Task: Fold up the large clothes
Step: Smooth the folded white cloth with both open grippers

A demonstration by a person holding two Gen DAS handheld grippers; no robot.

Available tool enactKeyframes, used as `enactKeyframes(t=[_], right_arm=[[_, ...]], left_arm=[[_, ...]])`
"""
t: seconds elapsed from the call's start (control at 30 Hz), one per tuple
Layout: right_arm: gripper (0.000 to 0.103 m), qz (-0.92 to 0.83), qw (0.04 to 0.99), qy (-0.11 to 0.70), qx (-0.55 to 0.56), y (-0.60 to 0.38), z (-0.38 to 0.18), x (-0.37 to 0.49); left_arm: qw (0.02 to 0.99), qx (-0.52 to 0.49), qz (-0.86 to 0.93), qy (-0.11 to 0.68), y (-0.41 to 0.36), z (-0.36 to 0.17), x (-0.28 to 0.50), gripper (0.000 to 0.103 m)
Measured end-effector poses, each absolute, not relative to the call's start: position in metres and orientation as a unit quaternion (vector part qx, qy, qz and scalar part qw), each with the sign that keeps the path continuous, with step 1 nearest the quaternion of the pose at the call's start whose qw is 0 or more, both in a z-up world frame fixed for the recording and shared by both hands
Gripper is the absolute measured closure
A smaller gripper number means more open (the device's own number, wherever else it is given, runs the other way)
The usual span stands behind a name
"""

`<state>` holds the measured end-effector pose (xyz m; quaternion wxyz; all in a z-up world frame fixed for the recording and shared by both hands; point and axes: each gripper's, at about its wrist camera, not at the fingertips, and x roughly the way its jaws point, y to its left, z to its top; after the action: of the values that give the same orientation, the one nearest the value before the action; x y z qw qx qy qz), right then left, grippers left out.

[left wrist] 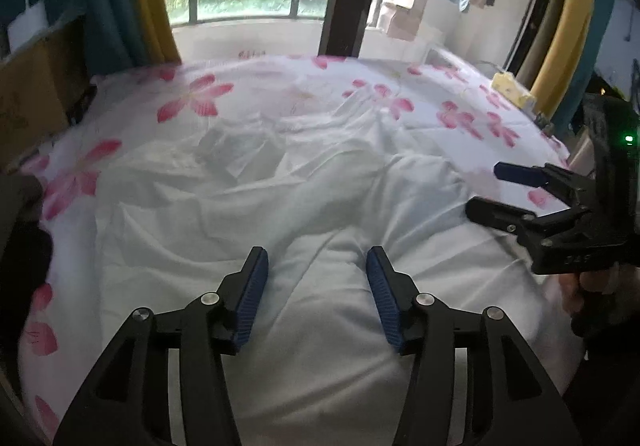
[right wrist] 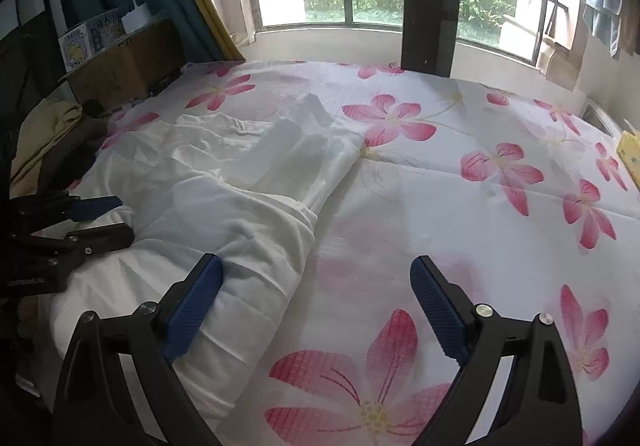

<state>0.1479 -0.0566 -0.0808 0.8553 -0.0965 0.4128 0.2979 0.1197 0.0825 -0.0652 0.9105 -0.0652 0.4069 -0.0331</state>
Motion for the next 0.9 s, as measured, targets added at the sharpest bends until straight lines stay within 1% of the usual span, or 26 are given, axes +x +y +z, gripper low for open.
enactKeyframes(t=[0.1,0.17,0.4,0.43,0.47,0.57,0.9], right_arm=[[0.010,0.296,0.856,0.414,-0.090,-0.060,-0.076,0.144],[0.010,0.298,0.856,0.414,-0.087,-0.061,-0.073,0.139],[0.009,0.308,0.854,0.409,-0.098,-0.063,-0.067,0.119],[0.009,0.308,0.853,0.410,-0.099,-0.064,-0.068,0.117],[0.009,0.308,0.852,0.411,-0.099,-0.065,-0.069,0.115],[0.009,0.309,0.850,0.414,-0.101,-0.068,-0.071,0.109],[0.009,0.313,0.851,0.413,-0.083,-0.076,-0.071,0.103]], left_arm=[[0.925,-0.045,-0.057,0.374,0.068,-0.047,0.104,0.049],[0.926,-0.038,-0.068,0.370,0.058,-0.042,0.098,0.049],[0.912,-0.033,-0.056,0.405,0.048,-0.063,0.087,0.048],[0.910,-0.034,-0.051,0.410,0.049,-0.066,0.084,0.047],[0.908,-0.037,-0.045,0.414,0.051,-0.069,0.081,0.043],[0.901,-0.071,-0.049,0.425,0.061,-0.079,0.073,0.042],[0.905,-0.116,-0.035,0.407,0.090,-0.067,0.047,0.041]])
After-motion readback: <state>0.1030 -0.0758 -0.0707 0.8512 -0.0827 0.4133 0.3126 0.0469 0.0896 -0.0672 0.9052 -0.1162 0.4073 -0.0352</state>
